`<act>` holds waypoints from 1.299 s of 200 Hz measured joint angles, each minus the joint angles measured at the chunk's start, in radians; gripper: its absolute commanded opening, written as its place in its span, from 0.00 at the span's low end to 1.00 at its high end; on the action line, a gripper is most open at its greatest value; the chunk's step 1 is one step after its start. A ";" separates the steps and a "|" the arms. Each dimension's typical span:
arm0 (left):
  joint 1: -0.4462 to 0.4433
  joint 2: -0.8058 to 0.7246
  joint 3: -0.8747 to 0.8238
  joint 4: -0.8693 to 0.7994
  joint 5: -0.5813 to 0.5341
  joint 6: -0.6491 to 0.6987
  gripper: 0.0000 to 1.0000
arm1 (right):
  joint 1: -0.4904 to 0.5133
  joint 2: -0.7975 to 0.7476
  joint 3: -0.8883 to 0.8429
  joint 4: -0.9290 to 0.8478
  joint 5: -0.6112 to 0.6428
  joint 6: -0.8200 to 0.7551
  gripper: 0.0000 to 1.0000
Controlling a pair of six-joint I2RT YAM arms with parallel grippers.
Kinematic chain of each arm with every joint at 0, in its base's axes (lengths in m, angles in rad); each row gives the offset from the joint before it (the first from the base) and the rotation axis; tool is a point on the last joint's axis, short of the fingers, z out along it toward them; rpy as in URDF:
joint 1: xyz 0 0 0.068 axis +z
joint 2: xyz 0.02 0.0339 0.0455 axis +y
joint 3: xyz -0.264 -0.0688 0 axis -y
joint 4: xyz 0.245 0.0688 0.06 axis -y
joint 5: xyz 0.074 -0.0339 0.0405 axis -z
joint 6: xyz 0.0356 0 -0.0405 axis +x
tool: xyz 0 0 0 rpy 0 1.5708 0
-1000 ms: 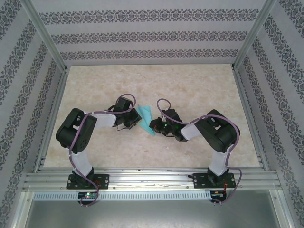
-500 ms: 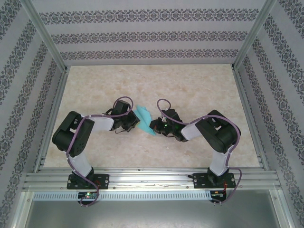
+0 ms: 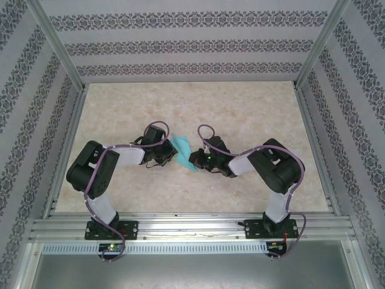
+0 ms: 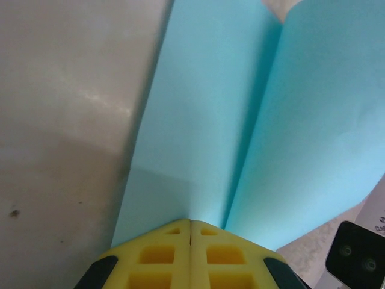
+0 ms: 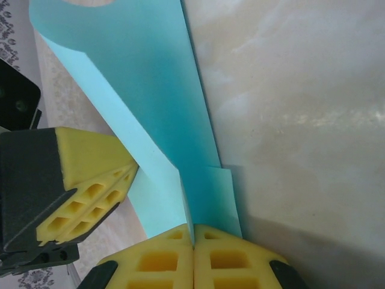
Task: Fold a paper plane with a square sheet of paper (pick it up from the middle)
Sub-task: Fourth fold the wing at the center of the table.
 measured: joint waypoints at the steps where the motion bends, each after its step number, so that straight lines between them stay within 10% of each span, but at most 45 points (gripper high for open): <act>1: 0.000 0.000 0.001 0.000 0.000 0.000 0.07 | 0.000 0.000 0.001 -0.002 0.000 -0.001 0.07; 260: 0.000 0.121 0.072 0.162 0.101 0.067 0.00 | -0.022 0.010 0.036 -0.064 -0.063 -0.013 0.08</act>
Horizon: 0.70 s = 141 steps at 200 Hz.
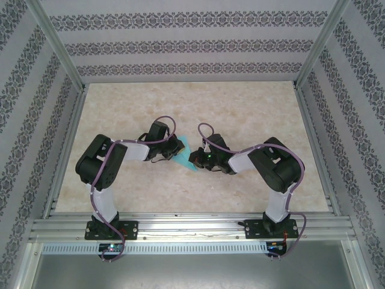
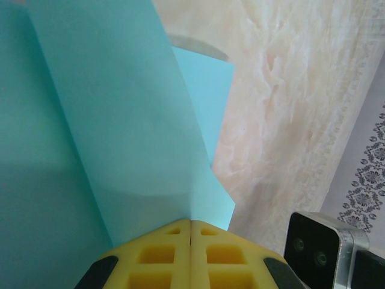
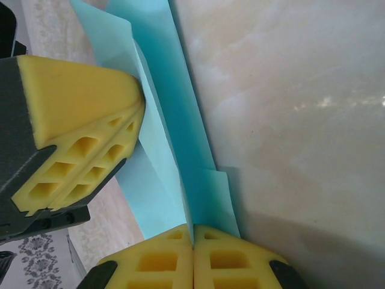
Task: Fold a paper plane with a square sheet of paper (pick it up from the middle)
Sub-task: Fourth fold the wing at the center of the table.
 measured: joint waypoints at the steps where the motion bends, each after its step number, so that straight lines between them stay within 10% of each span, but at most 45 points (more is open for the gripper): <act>1: 0.000 0.001 0.000 0.000 0.000 0.000 0.00 | 0.000 0.000 0.000 -0.001 0.000 0.000 0.08; 141: 0.001 0.031 0.019 -0.020 -0.003 0.000 0.00 | -0.007 0.004 0.018 -0.036 -0.019 0.003 0.08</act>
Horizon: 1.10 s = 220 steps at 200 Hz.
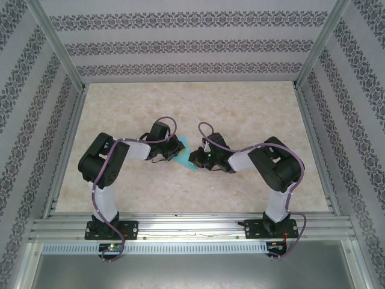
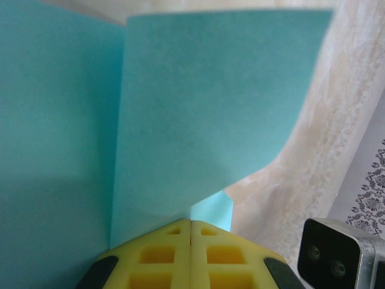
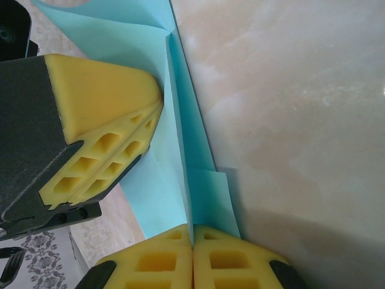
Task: Fold a paper plane with a square sheet of paper (pick it up from the middle)
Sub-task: Fourth fold the wing at the center of the table.
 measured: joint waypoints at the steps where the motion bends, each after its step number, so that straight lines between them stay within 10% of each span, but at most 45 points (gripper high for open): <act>1: 0.000 0.000 0.000 0.000 0.000 0.000 0.00 | 0.000 0.000 0.000 0.000 0.000 0.000 0.08; 220: 0.000 -0.011 -0.019 0.008 -0.016 0.000 0.00 | 0.000 -0.111 -0.061 -0.059 0.042 0.010 0.36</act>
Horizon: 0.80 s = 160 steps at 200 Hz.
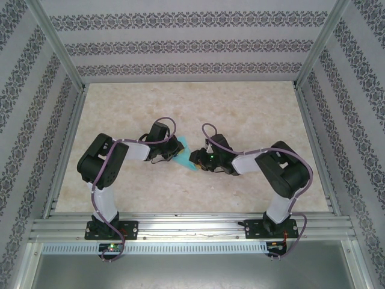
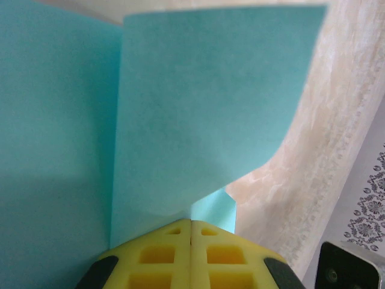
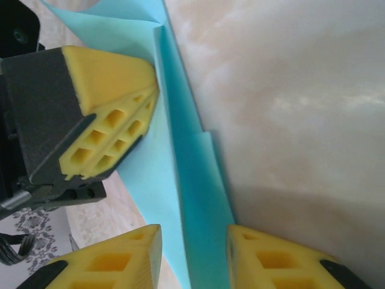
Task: Fold a paper plane with a square sheet of paper (pick it up from the middle)
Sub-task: Fourth fold the wing at the center of the table.
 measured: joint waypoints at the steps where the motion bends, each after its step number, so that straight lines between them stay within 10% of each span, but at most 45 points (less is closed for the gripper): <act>1: 0.000 0.000 0.000 0.000 0.000 0.000 0.00 | 0.000 -0.003 -0.002 -0.002 0.000 0.000 0.36; 41: 0.000 0.000 -0.004 0.007 0.000 0.000 0.00 | -0.008 -0.101 -0.032 -0.073 0.050 -0.032 0.36; 91: 0.000 -0.002 -0.004 0.006 -0.001 0.000 0.00 | 0.021 -0.128 0.051 -0.135 0.043 -0.118 0.01; 160: 0.000 -0.002 -0.004 0.006 -0.001 0.000 0.00 | 0.082 -0.021 0.177 -0.320 0.050 -0.218 0.00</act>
